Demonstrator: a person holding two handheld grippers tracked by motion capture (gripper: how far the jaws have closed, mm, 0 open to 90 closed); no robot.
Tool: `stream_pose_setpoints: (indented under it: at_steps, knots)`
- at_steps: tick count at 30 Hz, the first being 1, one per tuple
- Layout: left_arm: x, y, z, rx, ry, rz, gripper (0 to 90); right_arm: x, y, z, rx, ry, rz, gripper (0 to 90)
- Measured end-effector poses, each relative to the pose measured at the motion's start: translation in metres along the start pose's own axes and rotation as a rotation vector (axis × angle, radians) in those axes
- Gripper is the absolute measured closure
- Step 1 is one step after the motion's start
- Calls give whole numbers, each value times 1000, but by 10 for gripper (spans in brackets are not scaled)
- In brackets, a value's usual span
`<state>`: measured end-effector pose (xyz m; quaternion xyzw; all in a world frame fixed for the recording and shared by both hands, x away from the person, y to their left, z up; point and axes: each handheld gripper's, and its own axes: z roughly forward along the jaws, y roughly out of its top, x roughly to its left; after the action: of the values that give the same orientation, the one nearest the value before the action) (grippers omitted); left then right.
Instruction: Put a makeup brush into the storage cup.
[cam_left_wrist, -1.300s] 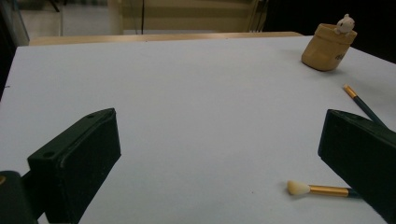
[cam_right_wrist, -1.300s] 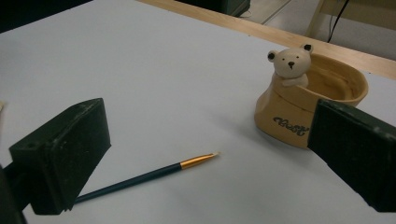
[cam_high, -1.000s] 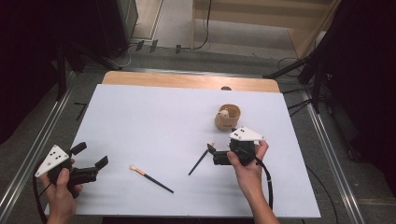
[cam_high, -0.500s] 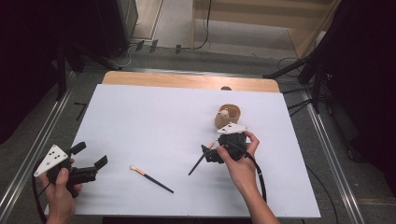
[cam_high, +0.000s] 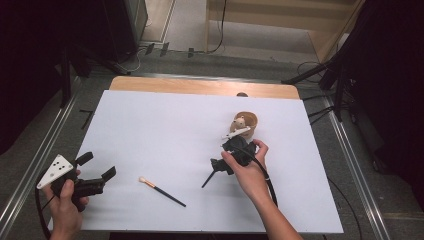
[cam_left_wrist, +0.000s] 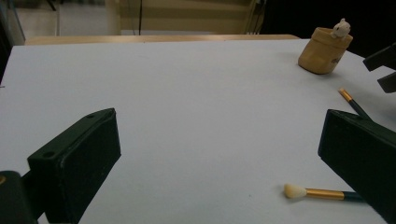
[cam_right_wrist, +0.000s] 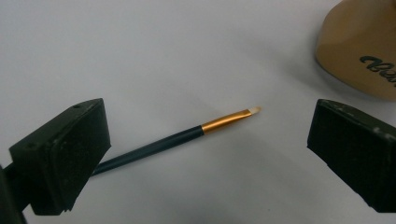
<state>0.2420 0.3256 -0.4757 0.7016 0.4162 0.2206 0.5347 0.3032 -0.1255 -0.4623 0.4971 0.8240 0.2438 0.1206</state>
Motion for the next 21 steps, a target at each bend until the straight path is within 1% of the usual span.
stream_pose_setpoints:
  at_steps: [1, 2, 3, 4, 6, 8, 9, 13, 14, 17, 21]
  knots:
    - [0, 0, 0, 1, 0, -2, 0, 1, 2, 2, 19, 1, 0, 0]
    - [0, 0, 0, 1, 1, -2, 0, 1, 2, 2, 19, 1, 0, 0]
    - [0, 0, 0, 2, 0, -1, 0, 1, 4, 2, 32, 5, 1, 0]
    - [-1, 0, 0, 2, -2, 0, 0, 1, 6, 4, 54, 9, 12, 0]
    - [-1, 0, 1, 5, -4, 5, 0, 1, 7, 5, 62, 13, 13, 0]
    - [-1, 0, 1, 8, -3, 8, 0, -1, 10, 8, 103, 33, 42, 0]
    - [-2, 0, 1, 6, -4, 9, 0, -1, 10, 8, 103, 33, 42, 0]
    - [-2, 1, 1, 9, -2, 9, 0, -4, 15, 11, 148, 40, 65, 0]
    - [-2, 1, 2, 8, -3, 9, 0, -4, 15, 11, 148, 40, 65, 0]
    - [-2, 1, 2, 9, -2, 9, 0, -4, 18, 13, 177, 49, 81, 0]
    - [-2, 1, 2, 9, -4, 9, 0, -2, 21, 14, 205, 52, 85, 0]
